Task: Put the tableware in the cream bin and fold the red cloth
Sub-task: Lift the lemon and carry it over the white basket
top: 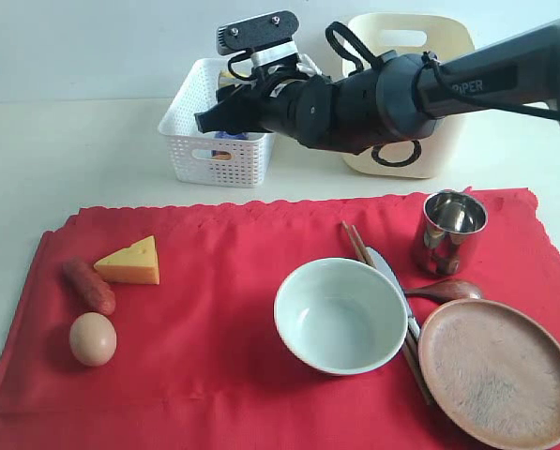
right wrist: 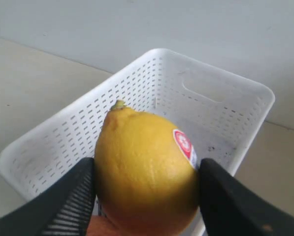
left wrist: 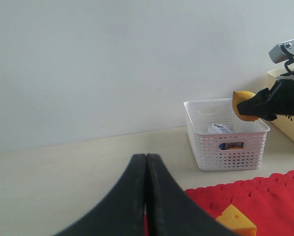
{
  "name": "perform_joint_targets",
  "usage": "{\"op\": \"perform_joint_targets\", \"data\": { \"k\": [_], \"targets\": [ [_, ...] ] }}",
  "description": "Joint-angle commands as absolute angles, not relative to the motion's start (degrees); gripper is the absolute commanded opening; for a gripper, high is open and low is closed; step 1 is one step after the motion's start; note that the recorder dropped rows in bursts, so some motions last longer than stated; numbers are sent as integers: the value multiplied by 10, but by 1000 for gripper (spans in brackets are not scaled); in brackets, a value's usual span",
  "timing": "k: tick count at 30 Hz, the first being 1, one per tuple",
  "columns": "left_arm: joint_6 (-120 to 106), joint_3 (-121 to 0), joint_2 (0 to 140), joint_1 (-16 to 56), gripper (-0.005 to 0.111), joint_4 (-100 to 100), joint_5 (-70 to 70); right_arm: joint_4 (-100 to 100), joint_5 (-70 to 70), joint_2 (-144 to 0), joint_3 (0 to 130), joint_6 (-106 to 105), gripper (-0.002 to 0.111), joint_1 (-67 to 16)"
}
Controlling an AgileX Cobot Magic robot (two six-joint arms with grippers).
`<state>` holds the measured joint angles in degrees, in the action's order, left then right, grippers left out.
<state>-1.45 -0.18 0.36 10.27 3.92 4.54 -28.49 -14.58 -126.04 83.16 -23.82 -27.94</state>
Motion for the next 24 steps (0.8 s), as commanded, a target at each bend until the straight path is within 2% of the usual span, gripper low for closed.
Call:
{"op": "perform_joint_targets", "data": {
  "k": [1,8,15,24],
  "targets": [
    [-16,0,0,105,0,39,46,-285,-163,-1259,833,-237,46,-277],
    [-16,0,0,105,0,39,46,-285,-163,-1259,833,-239,56,-277],
    [-14,0,0,105,0,39,46,-285,-164,-1259,833,-239,71,-277],
    [-16,0,0,105,0,39,46,-284,-125,-1238,833,-225,72,-277]
  ]
}}
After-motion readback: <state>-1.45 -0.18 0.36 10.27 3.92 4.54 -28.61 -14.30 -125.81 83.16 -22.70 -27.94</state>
